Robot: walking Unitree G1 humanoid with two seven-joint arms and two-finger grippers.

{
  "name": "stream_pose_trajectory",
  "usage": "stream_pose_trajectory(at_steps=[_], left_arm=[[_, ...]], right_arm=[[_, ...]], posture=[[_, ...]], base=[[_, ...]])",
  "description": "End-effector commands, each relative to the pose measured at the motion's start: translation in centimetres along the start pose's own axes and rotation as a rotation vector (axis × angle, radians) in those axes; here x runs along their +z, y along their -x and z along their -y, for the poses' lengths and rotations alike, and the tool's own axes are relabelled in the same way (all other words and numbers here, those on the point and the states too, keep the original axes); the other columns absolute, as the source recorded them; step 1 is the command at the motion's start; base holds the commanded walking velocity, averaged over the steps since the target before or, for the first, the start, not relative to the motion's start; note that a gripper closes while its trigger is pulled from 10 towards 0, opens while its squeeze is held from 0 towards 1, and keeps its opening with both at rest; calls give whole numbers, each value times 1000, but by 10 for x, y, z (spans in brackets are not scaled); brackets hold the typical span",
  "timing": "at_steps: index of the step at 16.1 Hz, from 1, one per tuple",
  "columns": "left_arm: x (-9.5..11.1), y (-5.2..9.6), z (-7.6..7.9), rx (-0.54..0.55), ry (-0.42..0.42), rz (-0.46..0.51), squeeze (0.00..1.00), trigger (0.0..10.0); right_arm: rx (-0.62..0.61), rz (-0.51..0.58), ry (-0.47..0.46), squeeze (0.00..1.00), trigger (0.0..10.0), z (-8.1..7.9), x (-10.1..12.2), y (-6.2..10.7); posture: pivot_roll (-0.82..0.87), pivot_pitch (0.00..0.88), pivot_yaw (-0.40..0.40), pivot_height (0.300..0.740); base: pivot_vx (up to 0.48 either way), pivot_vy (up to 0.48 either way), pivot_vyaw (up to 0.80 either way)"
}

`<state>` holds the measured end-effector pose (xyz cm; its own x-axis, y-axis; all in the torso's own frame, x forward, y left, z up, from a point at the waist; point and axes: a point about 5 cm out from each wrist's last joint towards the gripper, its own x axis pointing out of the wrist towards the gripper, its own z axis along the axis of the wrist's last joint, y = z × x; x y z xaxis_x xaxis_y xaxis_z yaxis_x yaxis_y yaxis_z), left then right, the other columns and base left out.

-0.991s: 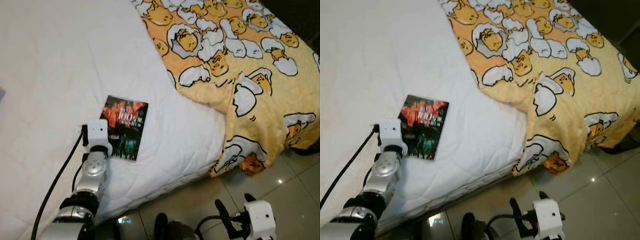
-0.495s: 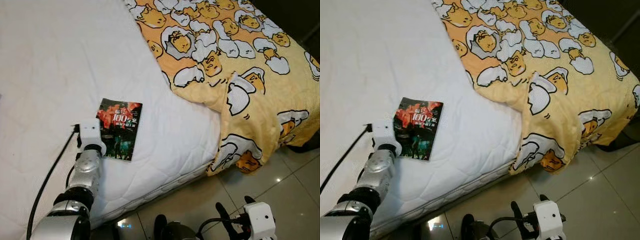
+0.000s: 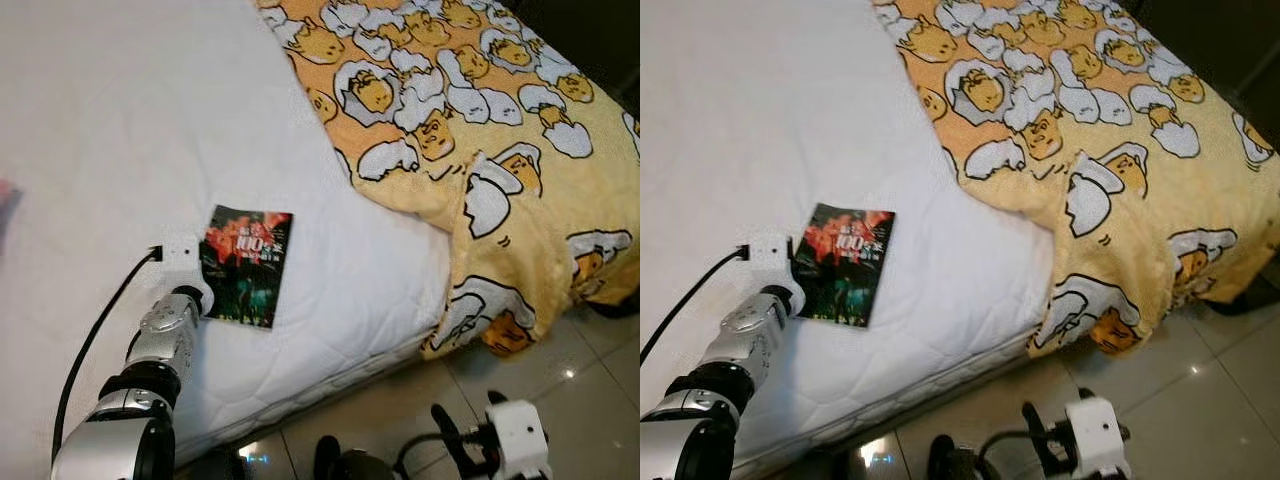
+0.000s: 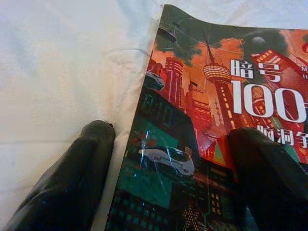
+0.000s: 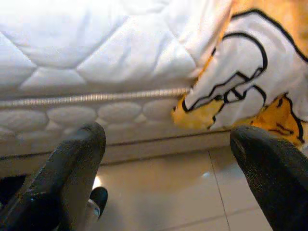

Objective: Clean up the room

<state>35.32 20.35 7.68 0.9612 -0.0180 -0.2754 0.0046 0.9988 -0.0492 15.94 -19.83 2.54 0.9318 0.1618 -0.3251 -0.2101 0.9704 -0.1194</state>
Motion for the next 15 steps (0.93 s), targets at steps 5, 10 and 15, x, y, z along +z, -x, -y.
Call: stream_pose_trajectory(at_steps=[5,10,15], left_arm=[[-79,23,20,-111,149,-365,0,0],[-82,22,39,-185,157,-385,0,0],[-66,13,63,-289,160,-344,0,0]], right_arm=[[-36,10,-8,0,10000,6,2,-1],[-68,53,-22,0,10000,9,10,-22],[-102,118,-43,0,10000,9,26,-50]], posture=[[0,279,-172,740],[12,224,-141,740],[9,153,-88,740]], base=[[0,0,0],[0,0,0],[0,0,0]])
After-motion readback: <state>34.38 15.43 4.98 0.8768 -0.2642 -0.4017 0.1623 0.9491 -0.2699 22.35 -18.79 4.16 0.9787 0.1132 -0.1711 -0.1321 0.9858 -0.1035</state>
